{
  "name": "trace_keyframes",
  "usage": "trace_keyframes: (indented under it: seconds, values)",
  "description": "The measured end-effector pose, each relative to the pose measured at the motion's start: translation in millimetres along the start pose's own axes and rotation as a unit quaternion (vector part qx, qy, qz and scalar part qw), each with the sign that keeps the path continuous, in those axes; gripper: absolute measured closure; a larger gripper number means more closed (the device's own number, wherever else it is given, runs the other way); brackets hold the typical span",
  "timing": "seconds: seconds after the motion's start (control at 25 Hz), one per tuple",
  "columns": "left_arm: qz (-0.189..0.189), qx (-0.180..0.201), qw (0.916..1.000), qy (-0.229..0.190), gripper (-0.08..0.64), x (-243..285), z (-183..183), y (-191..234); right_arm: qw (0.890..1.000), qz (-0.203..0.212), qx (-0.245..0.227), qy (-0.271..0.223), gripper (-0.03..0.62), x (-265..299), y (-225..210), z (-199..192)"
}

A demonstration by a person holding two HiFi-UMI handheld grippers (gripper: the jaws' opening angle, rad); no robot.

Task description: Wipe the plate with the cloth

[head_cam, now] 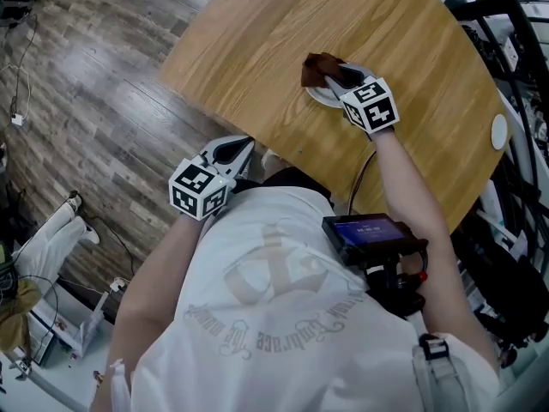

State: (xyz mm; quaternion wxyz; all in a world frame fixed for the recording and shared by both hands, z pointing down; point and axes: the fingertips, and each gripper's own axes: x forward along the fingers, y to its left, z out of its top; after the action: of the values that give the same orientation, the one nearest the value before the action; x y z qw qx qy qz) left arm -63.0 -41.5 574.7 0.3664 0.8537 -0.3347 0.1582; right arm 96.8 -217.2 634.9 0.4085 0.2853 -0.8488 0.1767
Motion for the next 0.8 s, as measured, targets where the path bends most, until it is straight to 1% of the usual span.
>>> trace_keyframes:
  seconds: [0.08,0.2,0.32,0.44,0.52,0.64,0.72,0.8]
  values:
    - [0.003,-0.001,1.0000,-0.001,0.547,-2,-1,-2,1.000,0.004,-0.003,-0.004,0.465,3,2,7]
    - [0.003,0.003,1.0000,0.000,0.546,-3,0,-3,1.000,0.026,-0.015,-0.002,0.465,6,19,10]
    - [-0.002,0.008,1.0000,0.000,0.546,-1,4,-1,0.998,0.044,-0.038,0.007,0.465,7,36,3]
    - [-0.008,0.012,0.9999,0.005,0.546,1,5,1,0.998,0.049,-0.043,0.011,0.465,3,42,-8]
    - [-0.012,0.016,0.9998,0.009,0.546,4,4,0,0.998,0.045,-0.036,0.013,0.465,-1,40,-18]
    - [-0.019,0.022,0.9995,0.015,0.546,8,3,0,0.999,0.027,-0.014,0.015,0.465,-8,28,-35]
    - [-0.023,0.025,0.9993,0.018,0.546,8,2,0,1.000,0.008,0.009,0.013,0.465,-14,18,-44]
    - [-0.028,0.029,0.9990,0.019,0.546,4,1,0,0.999,-0.016,0.042,0.004,0.465,-21,12,-49]
